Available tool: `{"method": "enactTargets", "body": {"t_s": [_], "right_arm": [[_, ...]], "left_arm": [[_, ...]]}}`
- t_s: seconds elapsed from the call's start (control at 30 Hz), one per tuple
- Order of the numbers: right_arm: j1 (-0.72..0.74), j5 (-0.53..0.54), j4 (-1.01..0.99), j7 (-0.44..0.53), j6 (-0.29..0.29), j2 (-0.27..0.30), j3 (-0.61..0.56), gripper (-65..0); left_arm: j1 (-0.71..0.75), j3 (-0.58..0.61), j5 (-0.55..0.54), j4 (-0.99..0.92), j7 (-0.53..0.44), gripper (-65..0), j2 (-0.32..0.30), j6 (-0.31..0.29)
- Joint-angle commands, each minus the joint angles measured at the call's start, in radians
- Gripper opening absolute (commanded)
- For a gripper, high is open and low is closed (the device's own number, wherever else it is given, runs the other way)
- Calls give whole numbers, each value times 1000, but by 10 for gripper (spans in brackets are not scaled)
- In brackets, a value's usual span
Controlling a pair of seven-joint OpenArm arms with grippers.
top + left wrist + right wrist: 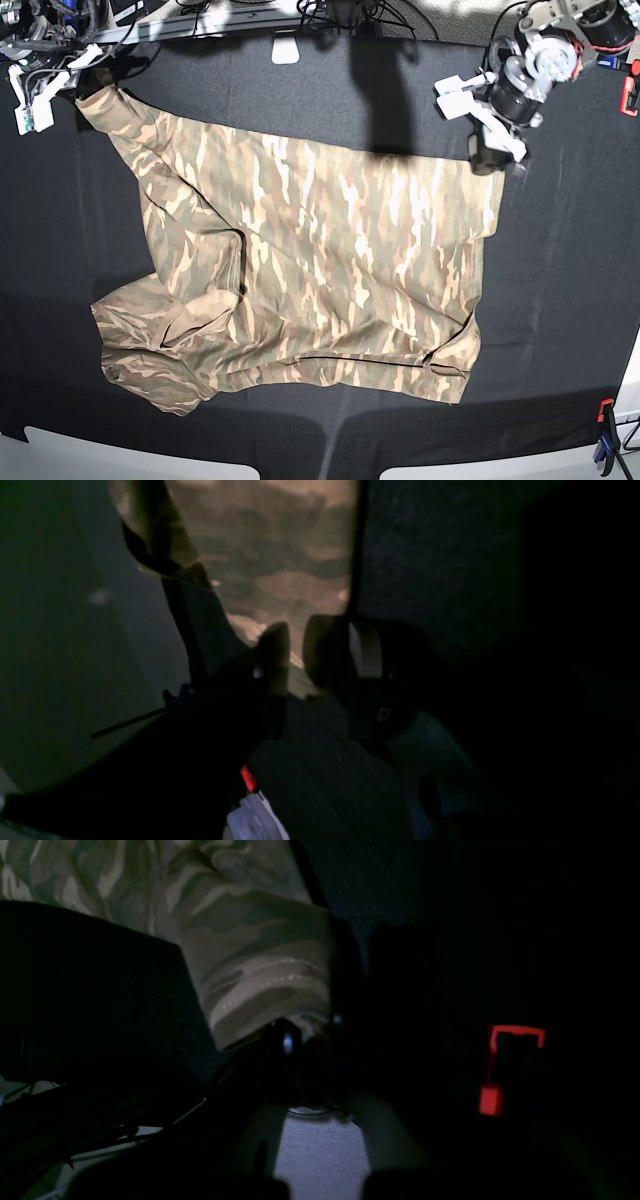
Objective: Layout the t-shirt on the table in an organized manner, then fold the t-shirt properly
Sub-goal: 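Hold the shirt's shoulder edge with both grippers, spreading it flat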
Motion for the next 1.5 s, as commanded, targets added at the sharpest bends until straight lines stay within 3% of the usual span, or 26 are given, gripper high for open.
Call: {"method": "enactTargets", "body": {"t_s": [0.0,0.3,0.4,0.5,0.57,0.67,0.77,0.93,1.07,1.23,1.47], "right_arm": [[-3,14,19,18,2,14,7,-650],[-3,14,19,19,2,14,7,-650],[-3,14,19,20,2,14,7,-650],[-3,15,19,20,2,14,7,-650],[-3,15,19,20,2,14,7,-650],[-3,16,19,20,2,14,7,-650],[-3,53,19,19,2,14,7,-650],[-3,124,19,19,2,14,7,-650],[-3,129,19,14,2,14,7,-650],[-4,244,19,-104,2,13,7,-650],[-9,260,19,-206,2,14,7,-650]], "left_arm": [[-18,-6,8,-4,6,-471,-11,10],[-53,-6,16,-99,-3,-489,14,10],[-55,-6,20,-99,-1,-650,24,11],[-54,-6,20,-98,6,-650,31,15],[-54,-6,24,-90,24,-650,29,53],[-53,-6,103,-62,131,-650,29,106],[-50,-6,134,-21,209,-650,17,106],[19,-6,132,53,209,-650,-38,108],[90,-6,133,86,219,-650,-81,171],[162,-6,137,115,274,-650,-102,185],[279,-6,261,156,363,-650,-104,233]]}}
